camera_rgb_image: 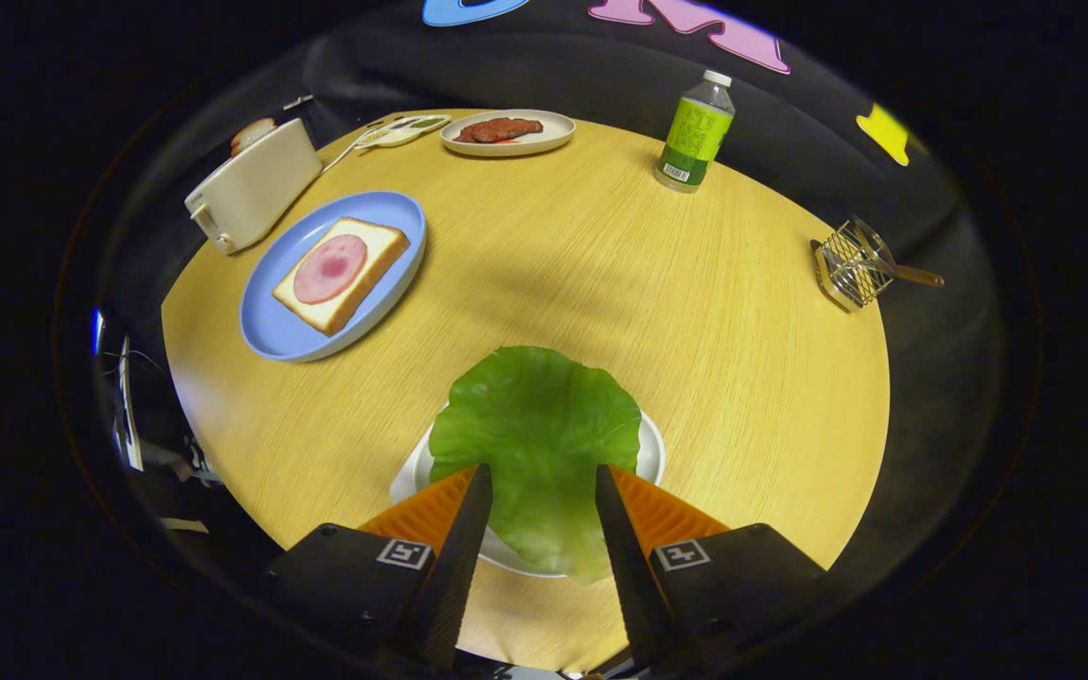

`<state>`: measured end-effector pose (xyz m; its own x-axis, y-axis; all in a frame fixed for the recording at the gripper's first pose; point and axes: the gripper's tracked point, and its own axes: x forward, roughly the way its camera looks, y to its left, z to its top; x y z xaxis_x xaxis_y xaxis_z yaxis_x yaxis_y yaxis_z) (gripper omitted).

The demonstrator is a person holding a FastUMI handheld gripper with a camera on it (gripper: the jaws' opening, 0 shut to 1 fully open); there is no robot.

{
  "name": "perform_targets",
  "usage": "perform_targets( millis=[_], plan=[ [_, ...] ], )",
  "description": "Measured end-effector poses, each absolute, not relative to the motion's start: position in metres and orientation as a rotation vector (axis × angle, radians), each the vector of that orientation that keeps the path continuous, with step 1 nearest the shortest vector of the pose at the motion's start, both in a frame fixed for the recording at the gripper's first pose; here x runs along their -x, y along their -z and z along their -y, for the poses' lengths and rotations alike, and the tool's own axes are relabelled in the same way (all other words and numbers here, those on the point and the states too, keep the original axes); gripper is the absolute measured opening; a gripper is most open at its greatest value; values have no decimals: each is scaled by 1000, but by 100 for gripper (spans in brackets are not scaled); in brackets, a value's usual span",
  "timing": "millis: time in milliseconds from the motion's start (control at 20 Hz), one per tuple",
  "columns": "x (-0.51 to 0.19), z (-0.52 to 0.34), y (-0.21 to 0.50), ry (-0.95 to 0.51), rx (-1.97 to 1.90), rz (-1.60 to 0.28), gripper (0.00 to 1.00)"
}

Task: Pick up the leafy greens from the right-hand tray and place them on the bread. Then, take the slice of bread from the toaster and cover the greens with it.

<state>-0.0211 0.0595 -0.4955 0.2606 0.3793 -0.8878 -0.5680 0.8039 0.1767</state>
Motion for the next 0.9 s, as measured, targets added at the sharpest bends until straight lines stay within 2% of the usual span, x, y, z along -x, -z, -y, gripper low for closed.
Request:
perform_targets(
  millis=[350, 550, 600, 700, 750, 900],
  plan=[
    [23, -69, 515, -653, 169, -1210, 69],
    [27, -70, 515, -652, 164, -1235, 63],
    [27, -71, 513, -661, 174, -1236, 59],
    [29, -73, 511, -683, 214, -1226, 16],
    [30, -72, 511, -680, 230, -1224, 8],
    [32, -73, 506, -662, 198, -1237, 8]
  ],
)
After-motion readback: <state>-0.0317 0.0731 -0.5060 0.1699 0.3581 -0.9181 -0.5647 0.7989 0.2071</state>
